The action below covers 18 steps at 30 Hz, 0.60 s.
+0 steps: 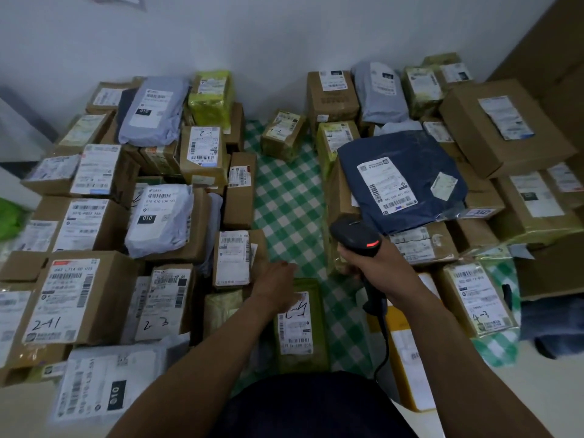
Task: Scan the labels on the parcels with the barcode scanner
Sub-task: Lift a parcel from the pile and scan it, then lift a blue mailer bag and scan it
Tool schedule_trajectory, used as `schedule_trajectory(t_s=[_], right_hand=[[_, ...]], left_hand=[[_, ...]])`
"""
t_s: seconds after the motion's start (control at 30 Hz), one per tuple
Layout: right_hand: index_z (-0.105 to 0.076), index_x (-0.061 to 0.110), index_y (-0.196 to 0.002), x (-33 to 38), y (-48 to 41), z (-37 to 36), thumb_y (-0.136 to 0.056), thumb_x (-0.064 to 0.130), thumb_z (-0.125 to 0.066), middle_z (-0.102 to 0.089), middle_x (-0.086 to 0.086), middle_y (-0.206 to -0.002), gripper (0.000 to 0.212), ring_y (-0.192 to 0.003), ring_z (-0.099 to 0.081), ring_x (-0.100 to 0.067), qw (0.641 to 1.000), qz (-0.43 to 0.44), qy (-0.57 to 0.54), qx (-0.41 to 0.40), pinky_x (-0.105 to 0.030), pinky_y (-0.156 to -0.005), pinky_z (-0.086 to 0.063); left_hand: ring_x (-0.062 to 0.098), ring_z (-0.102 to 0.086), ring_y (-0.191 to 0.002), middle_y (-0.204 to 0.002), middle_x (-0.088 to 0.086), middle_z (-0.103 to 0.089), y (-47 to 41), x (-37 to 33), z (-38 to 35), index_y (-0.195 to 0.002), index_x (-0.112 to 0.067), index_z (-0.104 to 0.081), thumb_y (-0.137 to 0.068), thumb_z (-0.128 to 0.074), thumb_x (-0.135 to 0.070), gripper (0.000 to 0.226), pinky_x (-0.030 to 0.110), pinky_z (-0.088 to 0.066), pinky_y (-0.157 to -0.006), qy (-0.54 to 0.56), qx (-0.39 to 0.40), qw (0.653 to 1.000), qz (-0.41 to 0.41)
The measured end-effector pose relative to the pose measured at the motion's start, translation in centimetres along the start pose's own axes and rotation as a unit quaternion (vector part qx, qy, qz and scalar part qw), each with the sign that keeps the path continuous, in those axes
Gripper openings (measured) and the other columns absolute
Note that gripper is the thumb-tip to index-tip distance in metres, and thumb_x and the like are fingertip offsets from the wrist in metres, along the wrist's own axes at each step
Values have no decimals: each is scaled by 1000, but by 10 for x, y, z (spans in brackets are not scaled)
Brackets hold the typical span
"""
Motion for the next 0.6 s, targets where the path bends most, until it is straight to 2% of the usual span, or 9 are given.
schedule_trajectory(t_s=[0.1,0.17,0.23,0.27,0.33,0.4,0.5,0.57,0.6], right_hand=[[-69,27,-121,13,1,20,-89,22,-82,-78,-2,-93,35,-76,-74,-17,999,20,-28,-21,-29,-63,-55],[-69,22,-121,23,2,35,-90,19,-81,-77,-5,-90,34,-75,-73,-18,997,33,-50,-39,-29,-61,-55],[-68,18,-120,32,3,50,-91,19,-80,-76,-3,-83,31,-65,-71,-13,995,39,-63,-67,-23,-55,-53],[-69,15,-119,36,3,58,-91,19,-79,-75,-1,-78,30,-59,-69,-10,994,43,-65,-80,-21,-52,-52],[-69,10,-116,41,5,71,-92,17,-78,-72,2,-70,27,-51,-65,-5,991,54,-66,-105,-17,-48,-49],[-69,11,-113,45,6,81,-93,14,-77,-70,7,-68,22,-49,-63,1,988,68,-65,-124,-13,-46,-47],[-70,11,-111,39,6,85,-92,15,-78,-70,5,-67,21,-50,-64,-2,987,57,-74,-129,-15,-47,-48],[-70,9,-112,34,5,84,-91,16,-79,-72,-1,-72,24,-54,-65,-6,987,46,-90,-126,-19,-49,-50],[-70,10,-113,33,5,83,-91,17,-80,-73,-3,-76,25,-57,-67,-9,987,42,-92,-123,-21,-51,-51]], left_hand=[[18,-57,-120,-140,1,-58,-10,-32,68,-138,-20,-59,-102,-62,-31,38,38,-49,-104,139,-159,977,-12],[11,-61,-107,-132,-4,-62,-23,-65,104,-133,-21,-62,-104,-58,-32,31,28,-51,-93,225,-191,955,-38],[10,-64,-103,-125,-6,-66,-41,-100,128,-129,-22,-64,-102,-61,-32,29,17,-48,-81,261,-184,946,-63],[11,-64,-106,-123,-5,-67,-51,-117,135,-130,-21,-64,-101,-63,-34,32,17,-48,-81,268,-172,945,-72],[16,-64,-113,-124,-2,-67,-70,-140,138,-132,-19,-61,-97,-67,-41,42,27,-50,-86,247,-153,954,-76],[20,-63,-114,-123,-1,-67,-84,-149,136,-130,-19,-59,-93,-71,-47,48,32,-49,-84,225,-151,961,-56],[22,-68,-107,-114,-2,-72,-97,-145,136,-116,-24,-66,-86,-78,-44,38,30,-47,-75,236,-176,956,-17],[23,-70,-100,-101,1,-73,-107,-136,130,-96,-21,-68,-88,-78,-38,21,29,-45,-70,243,-155,957,27],[24,-71,-99,-95,2,-72,-111,-132,127,-88,-18,-69,-91,-76,-36,20,30,-46,-70,248,-135,958,46]])
Point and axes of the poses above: each hand's wrist, its own y-axis away from the middle knuckle, its own z-axis out of the back of the hand, x = y × z, the point moved 10 cm from there along -y, towards the middle knuckle
